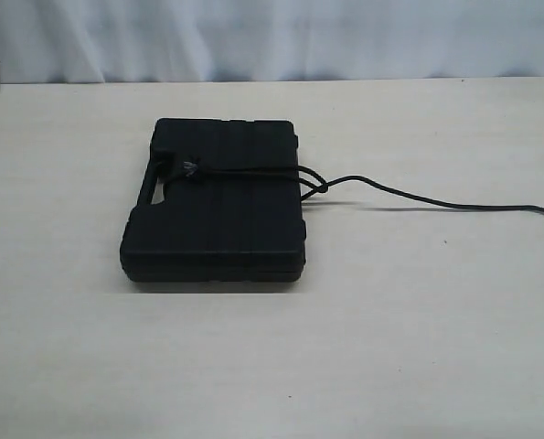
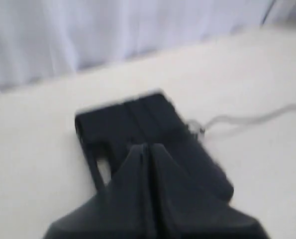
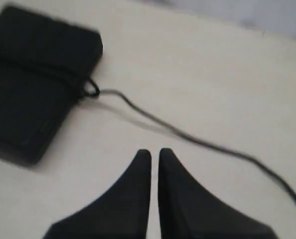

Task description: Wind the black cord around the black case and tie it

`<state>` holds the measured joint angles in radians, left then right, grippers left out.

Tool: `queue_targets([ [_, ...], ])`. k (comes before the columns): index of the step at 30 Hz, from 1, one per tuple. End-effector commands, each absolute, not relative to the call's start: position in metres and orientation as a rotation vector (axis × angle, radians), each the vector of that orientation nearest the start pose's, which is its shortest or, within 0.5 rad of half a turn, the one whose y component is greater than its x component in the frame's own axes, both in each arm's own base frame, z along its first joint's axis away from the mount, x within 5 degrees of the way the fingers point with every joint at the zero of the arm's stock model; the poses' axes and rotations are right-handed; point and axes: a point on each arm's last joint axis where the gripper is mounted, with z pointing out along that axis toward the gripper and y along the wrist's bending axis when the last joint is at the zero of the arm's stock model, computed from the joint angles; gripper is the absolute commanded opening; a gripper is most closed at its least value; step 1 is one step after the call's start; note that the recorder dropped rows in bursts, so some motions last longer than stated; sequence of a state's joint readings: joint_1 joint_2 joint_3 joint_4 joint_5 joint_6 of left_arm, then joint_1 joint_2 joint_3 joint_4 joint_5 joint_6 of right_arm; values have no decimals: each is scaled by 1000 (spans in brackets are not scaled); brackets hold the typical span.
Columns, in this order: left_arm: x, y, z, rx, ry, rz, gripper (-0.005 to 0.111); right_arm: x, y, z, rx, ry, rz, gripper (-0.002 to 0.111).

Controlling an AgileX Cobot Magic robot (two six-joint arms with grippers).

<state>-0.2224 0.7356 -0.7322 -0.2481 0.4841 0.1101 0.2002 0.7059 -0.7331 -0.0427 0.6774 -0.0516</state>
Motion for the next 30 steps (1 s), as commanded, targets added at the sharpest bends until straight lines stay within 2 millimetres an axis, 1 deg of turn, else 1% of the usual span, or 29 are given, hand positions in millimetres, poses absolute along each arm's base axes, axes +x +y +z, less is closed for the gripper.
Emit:
queue_targets([
  [1,87,-22,355,76,1434,-319,0,98,19,325,-254,1576,54,5],
  [3,72,-15,354,37,1274,-311,0,88,18,317,-229,1372,66,5],
  [4,66,-13,352,28,1231,-309,0,83,17,311,-208,1304,81,5],
  [7,52,-10,352,38,1185,-307,0,72,13,301,-118,1247,150,5],
  [11,37,-6,356,32,1114,-312,0,61,8,296,-30,1212,224,5],
  [14,31,-5,357,31,1088,-314,0,55,7,298,-20,1179,235,5],
  [19,31,-5,356,32,1092,-315,0,47,5,300,-17,1133,239,5],
  [22,32,-5,354,32,1100,-316,0,45,5,298,-15,1118,239,5],
  [24,34,-6,349,34,1116,-313,0,47,5,293,-14,1125,237,5],
  [26,42,-8,332,51,1169,-287,0,53,6,271,-25,1181,214,5],
  [27,48,-9,315,74,1219,-258,0,57,8,253,-57,1231,187,5],
  [28,53,-10,301,71,1262,-247,0,58,9,240,-85,1261,166,5],
  [29,57,-10,281,60,1317,-223,0,56,9,235,-107,1261,150,5],
  [30,60,-9,263,50,1365,-204,0,57,10,223,-118,1386,163,5],
])
